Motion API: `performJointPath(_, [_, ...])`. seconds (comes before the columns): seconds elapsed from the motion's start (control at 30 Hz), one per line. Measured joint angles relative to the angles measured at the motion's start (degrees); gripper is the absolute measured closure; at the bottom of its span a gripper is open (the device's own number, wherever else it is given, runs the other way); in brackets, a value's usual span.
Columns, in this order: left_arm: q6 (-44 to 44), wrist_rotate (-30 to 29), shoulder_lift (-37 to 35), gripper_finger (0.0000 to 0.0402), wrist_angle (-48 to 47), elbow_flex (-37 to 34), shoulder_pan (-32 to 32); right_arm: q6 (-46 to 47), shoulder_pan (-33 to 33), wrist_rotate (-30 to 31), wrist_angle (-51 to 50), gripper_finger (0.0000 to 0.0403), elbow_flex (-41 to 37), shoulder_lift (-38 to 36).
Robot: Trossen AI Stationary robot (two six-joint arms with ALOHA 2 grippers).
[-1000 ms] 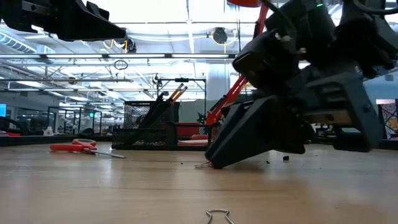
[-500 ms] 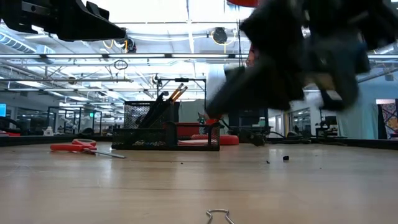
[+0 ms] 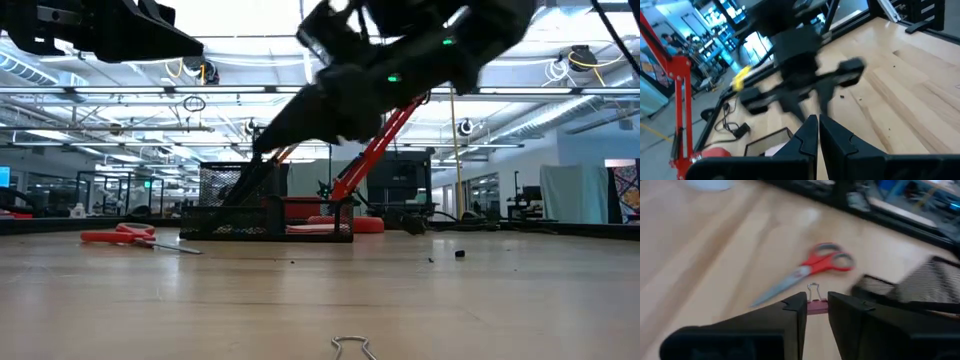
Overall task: Pick and place office supplies into organizer
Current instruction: Put the pink binder clip into the mesh desk organizer
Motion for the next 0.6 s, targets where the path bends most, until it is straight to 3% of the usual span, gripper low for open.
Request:
performJointPath(0.17, [2.4,-0.1,0.0,0.0378,2.1,0.0,-1.0,1.1,-4.8,-0.2,0.2,0.0345,1.3,1.0])
performJointPath(0.33, [3.6,-0.1,0.0,0.0378,2.2,0.0,-1.1,1.2,-8.3,-6.1,1.4,0.0341,3.1,3.1])
performJointPath(0.6, [4.6,-0.1,0.0,0.0378,2.2,0.0,-1.0,0.6,-11.1,-6.1,1.9,0.0344,6.7,9.2])
